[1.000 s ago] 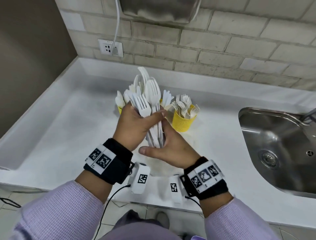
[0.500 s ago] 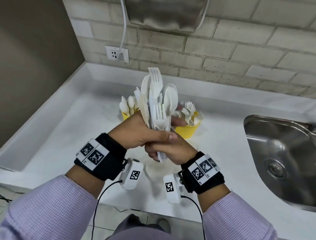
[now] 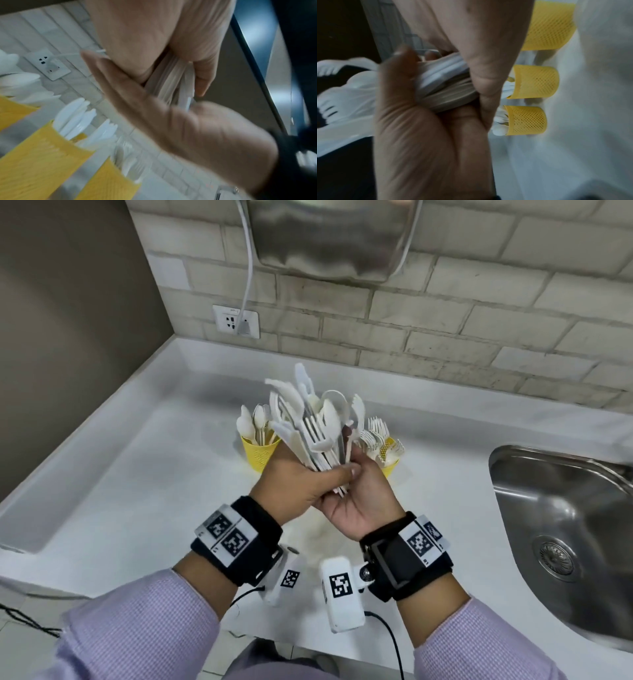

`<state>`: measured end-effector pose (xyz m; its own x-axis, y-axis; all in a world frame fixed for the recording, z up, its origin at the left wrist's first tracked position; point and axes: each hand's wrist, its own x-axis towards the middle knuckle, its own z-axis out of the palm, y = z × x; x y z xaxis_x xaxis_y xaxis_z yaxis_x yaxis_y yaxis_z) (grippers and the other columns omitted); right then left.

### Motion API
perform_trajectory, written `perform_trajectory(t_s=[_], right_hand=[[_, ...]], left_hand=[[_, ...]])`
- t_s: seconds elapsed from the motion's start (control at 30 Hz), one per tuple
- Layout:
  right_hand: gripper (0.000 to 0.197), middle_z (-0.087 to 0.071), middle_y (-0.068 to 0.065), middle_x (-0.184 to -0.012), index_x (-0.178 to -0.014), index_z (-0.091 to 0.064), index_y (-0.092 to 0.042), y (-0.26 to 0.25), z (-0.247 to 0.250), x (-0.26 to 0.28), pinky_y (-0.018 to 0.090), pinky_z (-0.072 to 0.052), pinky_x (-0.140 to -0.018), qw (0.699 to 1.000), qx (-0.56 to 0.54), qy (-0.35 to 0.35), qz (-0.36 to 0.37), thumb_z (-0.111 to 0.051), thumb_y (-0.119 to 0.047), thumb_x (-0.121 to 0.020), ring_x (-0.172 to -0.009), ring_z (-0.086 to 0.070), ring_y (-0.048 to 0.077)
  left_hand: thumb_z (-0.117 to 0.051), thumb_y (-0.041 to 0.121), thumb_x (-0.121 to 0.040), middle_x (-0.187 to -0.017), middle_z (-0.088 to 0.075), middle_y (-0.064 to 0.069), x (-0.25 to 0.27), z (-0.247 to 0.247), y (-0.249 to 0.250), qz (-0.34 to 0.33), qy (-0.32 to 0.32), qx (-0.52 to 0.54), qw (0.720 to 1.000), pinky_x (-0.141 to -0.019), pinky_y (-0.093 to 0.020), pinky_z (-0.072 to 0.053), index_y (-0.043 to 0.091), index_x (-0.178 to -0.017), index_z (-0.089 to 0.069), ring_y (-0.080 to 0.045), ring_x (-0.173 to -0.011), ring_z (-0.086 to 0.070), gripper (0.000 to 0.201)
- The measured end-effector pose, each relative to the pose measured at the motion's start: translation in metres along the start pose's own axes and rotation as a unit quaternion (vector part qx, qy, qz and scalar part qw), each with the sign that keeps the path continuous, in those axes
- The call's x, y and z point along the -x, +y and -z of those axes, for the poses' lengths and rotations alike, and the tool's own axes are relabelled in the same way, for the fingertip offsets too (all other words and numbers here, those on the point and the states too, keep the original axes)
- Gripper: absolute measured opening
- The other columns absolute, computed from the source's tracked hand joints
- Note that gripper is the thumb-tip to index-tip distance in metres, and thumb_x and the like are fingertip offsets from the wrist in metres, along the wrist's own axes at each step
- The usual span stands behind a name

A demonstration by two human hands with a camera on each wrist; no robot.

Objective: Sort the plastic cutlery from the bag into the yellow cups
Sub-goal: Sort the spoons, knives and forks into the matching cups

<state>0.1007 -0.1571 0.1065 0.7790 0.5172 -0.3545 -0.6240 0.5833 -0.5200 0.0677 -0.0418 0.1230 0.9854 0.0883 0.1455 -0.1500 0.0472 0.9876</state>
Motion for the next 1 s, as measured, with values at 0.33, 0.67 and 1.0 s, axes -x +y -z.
perform_trajectory(t_s=[0.33, 0.67, 1.0], right_hand=[[0.043, -0.074, 0.004, -0.124, -0.112, -0.077, -0.028, -0.012, 0.013, 0.000, 0.045, -0.057, -0.088, 0.993, 0.106, 0.049, 0.031, -0.035, -0.034, -0.111, -0.109, -0.071, 0.023], [0.031, -0.071, 0.008, -0.122, -0.120, -0.068, -0.013, -0.057, 0.020, 0.028, 0.045, -0.059, -0.089, 0.866, 0.397, -0.036, 0.302, -0.064, -0.016, -0.090, -0.108, -0.067, 0.035], [0.011, -0.067, 0.010, -0.087, -0.097, -0.065, -0.007, -0.046, -0.001, 0.017, 0.031, -0.056, -0.068, 0.871, 0.346, -0.092, 0.336, -0.067, -0.003, -0.087, -0.073, -0.063, 0.029]], left_hand=[[-0.080, 0.007, -0.082, -0.100, -0.079, 0.006, -0.001, -0.022, -0.008, -0.042, 0.047, -0.021, 0.998, -0.095, -0.035, -0.058, 0.028, -0.100, -0.076, -0.013, -0.101, -0.075, 0.028], [-0.072, 0.010, -0.095, -0.082, -0.073, 0.012, -0.001, 0.002, -0.010, -0.049, -0.012, -0.150, 0.987, -0.072, -0.021, -0.051, 0.018, -0.097, -0.071, -0.008, -0.078, -0.069, 0.008], [-0.076, 0.012, -0.092, -0.083, -0.077, -0.001, 0.003, 0.023, -0.004, -0.023, 0.008, -0.135, 0.991, -0.067, -0.041, -0.057, 0.011, -0.099, -0.076, -0.026, -0.079, -0.072, 0.006]])
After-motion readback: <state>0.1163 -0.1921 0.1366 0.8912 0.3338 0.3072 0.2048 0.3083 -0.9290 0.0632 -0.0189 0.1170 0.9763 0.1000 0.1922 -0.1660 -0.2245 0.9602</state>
